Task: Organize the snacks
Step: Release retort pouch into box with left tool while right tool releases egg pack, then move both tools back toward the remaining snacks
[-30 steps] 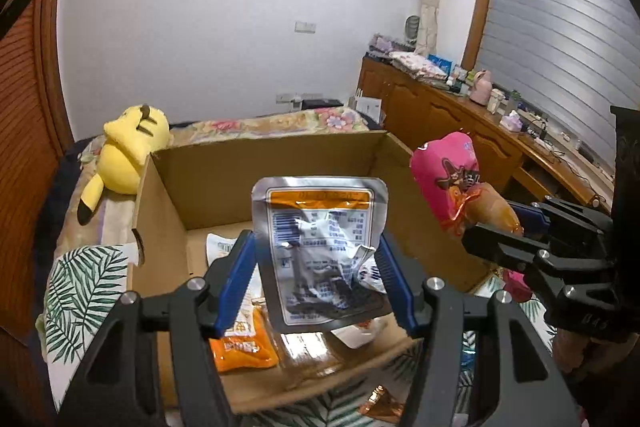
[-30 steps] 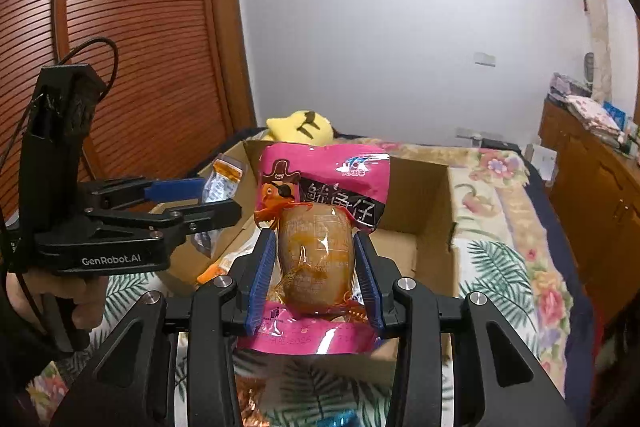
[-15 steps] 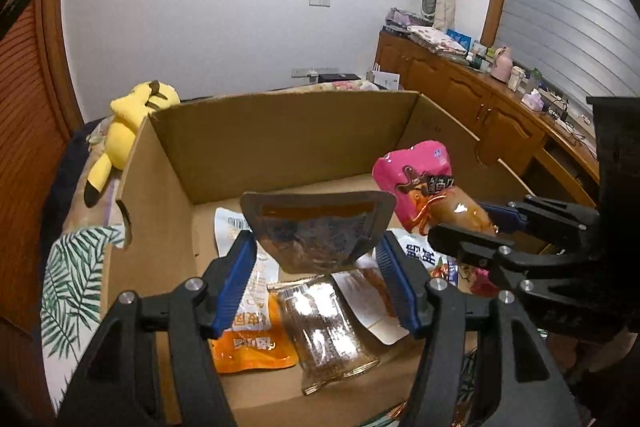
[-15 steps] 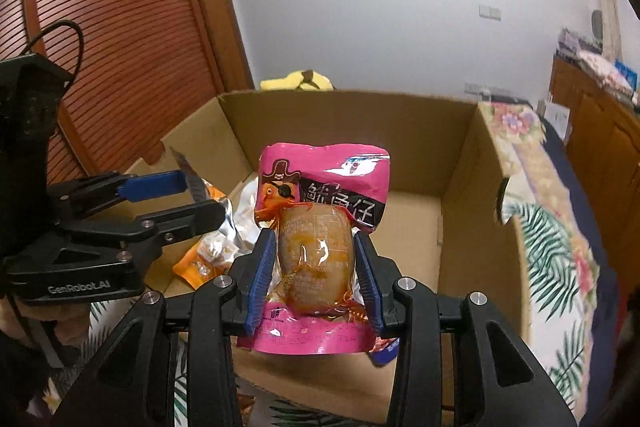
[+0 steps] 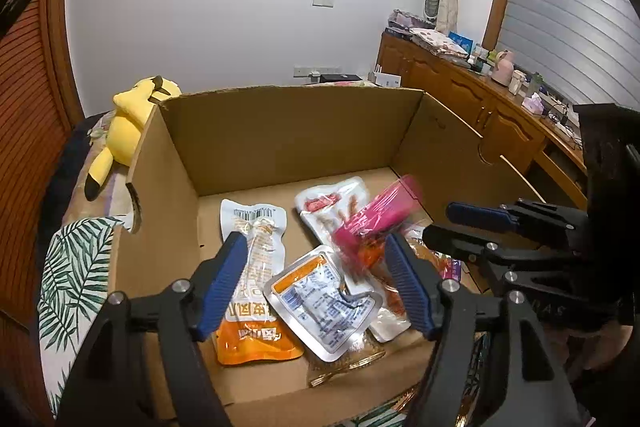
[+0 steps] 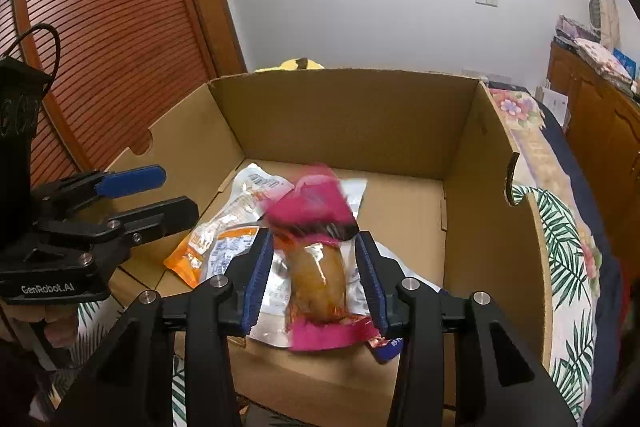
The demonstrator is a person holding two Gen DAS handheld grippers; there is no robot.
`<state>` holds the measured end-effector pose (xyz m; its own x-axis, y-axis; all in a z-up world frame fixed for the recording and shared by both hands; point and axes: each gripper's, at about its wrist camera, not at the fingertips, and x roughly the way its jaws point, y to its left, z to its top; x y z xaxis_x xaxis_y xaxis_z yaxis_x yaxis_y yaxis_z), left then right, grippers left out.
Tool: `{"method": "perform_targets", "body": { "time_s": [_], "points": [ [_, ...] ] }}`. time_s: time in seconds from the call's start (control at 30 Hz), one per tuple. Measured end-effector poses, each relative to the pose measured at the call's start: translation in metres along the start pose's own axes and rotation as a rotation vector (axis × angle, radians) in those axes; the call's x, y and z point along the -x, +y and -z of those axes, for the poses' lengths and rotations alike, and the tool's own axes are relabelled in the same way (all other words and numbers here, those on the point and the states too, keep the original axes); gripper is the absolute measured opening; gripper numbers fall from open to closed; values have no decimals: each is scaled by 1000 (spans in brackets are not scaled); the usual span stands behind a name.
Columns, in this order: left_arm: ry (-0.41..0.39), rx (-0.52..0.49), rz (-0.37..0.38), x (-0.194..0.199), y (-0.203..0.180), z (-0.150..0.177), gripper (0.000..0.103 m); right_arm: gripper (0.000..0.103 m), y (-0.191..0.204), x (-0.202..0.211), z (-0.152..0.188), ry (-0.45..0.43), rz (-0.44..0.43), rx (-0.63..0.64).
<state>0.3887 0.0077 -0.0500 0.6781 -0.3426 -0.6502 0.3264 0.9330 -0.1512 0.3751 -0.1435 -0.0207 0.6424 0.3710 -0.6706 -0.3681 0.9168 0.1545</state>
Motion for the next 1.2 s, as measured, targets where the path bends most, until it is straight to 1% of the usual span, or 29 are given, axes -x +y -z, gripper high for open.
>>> {"method": "perform_targets", "body": {
  "time_s": [0.23, 0.33, 0.47, 0.6, 0.67, 0.8, 0.87, 0.93, 1.03, 1.2],
  "points": [
    [-12, 1, 3, 7, 0, 3, 74, 43, 3, 4, 0, -5, -4, 2],
    [-15, -1, 7, 12, -1, 5, 77, 43, 6, 12, 1, -19, -12, 9],
    [-22, -9, 3, 20, -4, 6, 79, 46, 13, 30, 2, -56, -18, 17],
    [-44, -20, 26, 32, -7, 8, 80, 47, 23, 57, 6, -104, -28, 23],
    [-60, -21, 28, 40, -7, 9, 80, 51, 28, 69, 8, -125, -33, 28],
    [-93, -13, 24, 54, -9, 11, 81, 54, 36, 95, 16, -156, -33, 30],
    [-120, -32, 4, 62, -12, 13, 81, 60, 37, 106, 21, -166, -45, 10],
    [-142, -56, -11, 70, -17, 17, 81, 62, 37, 116, 26, -167, -58, -7],
    [-156, -74, -18, 81, -21, 23, 81, 63, 38, 129, 33, -170, -36, -12],
    [-150, -83, -14, 95, -25, 34, 82, 66, 41, 146, 50, -171, 8, -12]
  ]
}}
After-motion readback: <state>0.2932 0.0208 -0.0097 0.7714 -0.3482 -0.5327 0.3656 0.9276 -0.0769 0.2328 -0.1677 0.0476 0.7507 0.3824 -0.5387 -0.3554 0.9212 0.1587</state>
